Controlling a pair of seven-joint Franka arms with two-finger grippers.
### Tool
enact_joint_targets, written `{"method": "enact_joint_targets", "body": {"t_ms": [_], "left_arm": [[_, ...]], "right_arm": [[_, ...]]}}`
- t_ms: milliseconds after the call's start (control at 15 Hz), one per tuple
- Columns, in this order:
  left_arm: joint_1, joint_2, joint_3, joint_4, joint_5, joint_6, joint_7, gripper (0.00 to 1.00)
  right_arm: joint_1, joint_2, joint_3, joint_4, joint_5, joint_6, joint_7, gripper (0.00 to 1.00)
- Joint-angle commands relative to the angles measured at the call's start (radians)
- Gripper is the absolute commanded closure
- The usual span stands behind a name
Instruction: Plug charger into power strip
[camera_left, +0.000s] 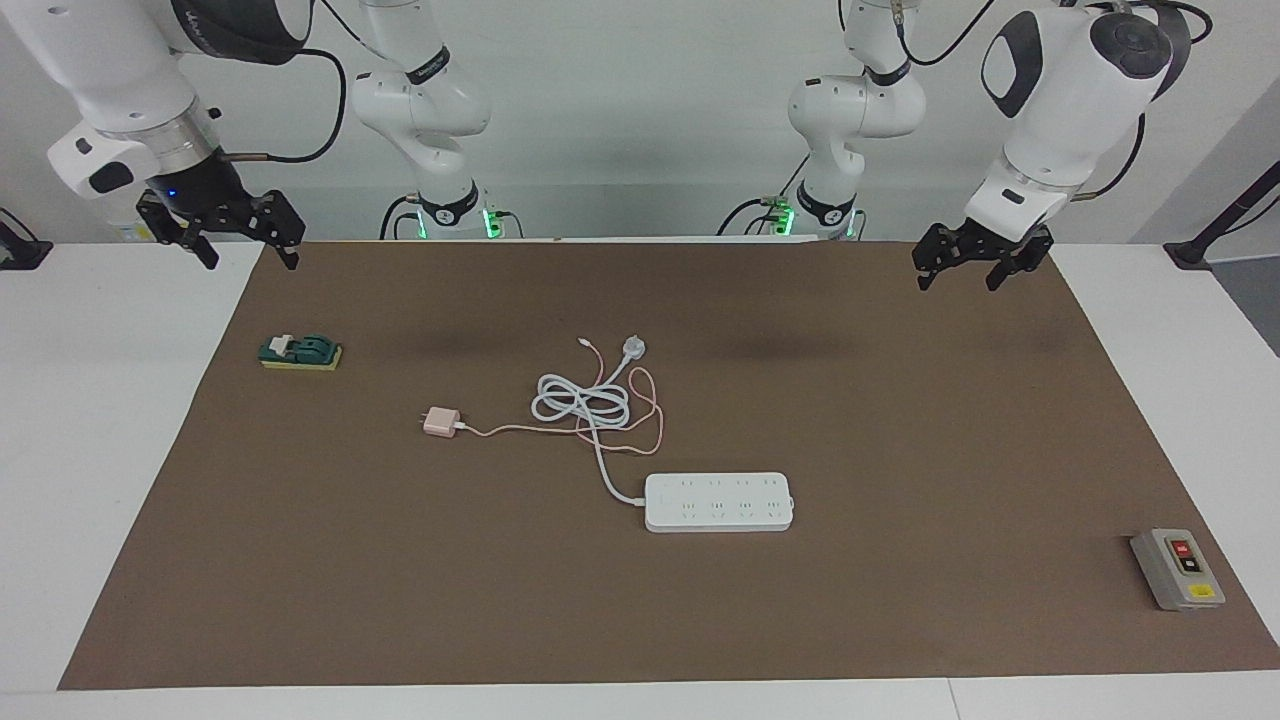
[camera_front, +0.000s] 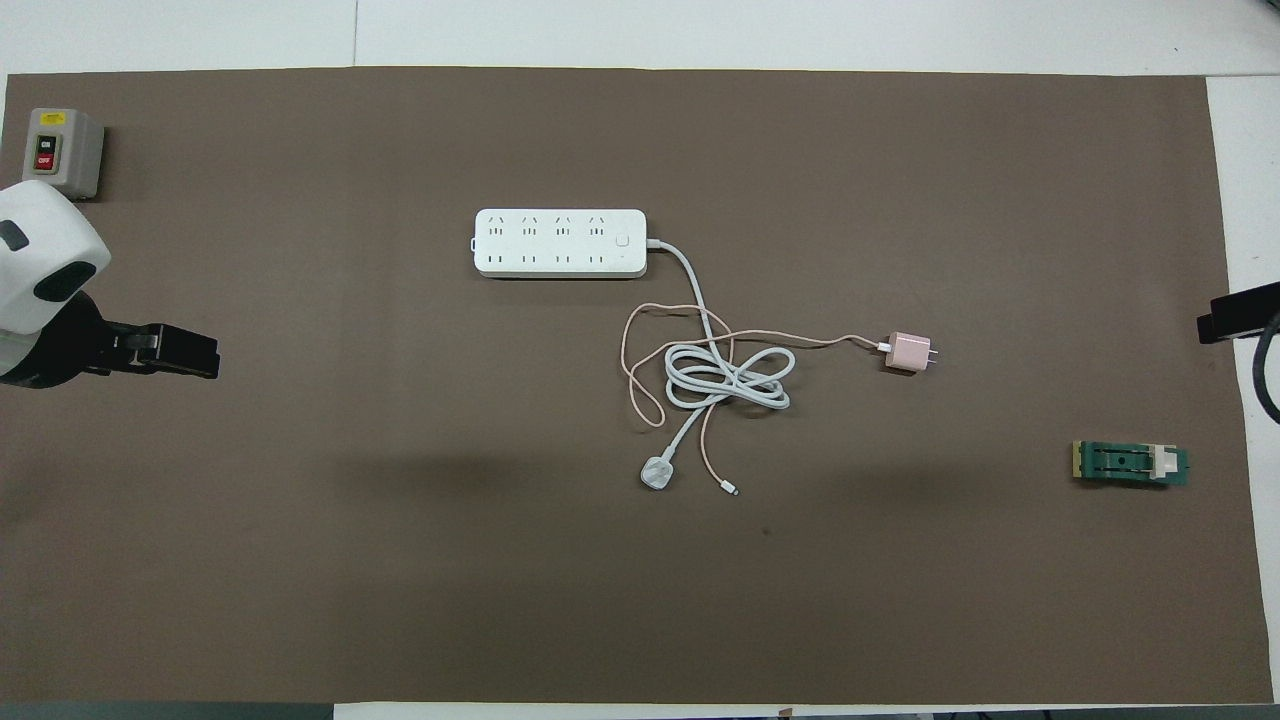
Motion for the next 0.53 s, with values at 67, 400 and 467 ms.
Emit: {"method": "enact_joint_targets", "body": {"t_ms": [67,400,467], "left_arm": [[0.005,0.000,0.001,0.010,-0.004,0.001,0.016,0.00],[0.005,0.000,0.001,0.010,-0.004,0.001,0.016,0.00],[0.005,0.000,0.001,0.009,-0.004,0.001,0.016,0.00]], "right_arm": [[-0.003,-0.018,0.006,-0.022,-0.017,-0.005,0.019,0.00],[-0.013,-0.016,0.005,-0.016,-0.017,-0.028,0.017,0.00],[-0.014,-0.015,0.003,-0.010,-0.013,-0.058,0.013,0.00]]}}
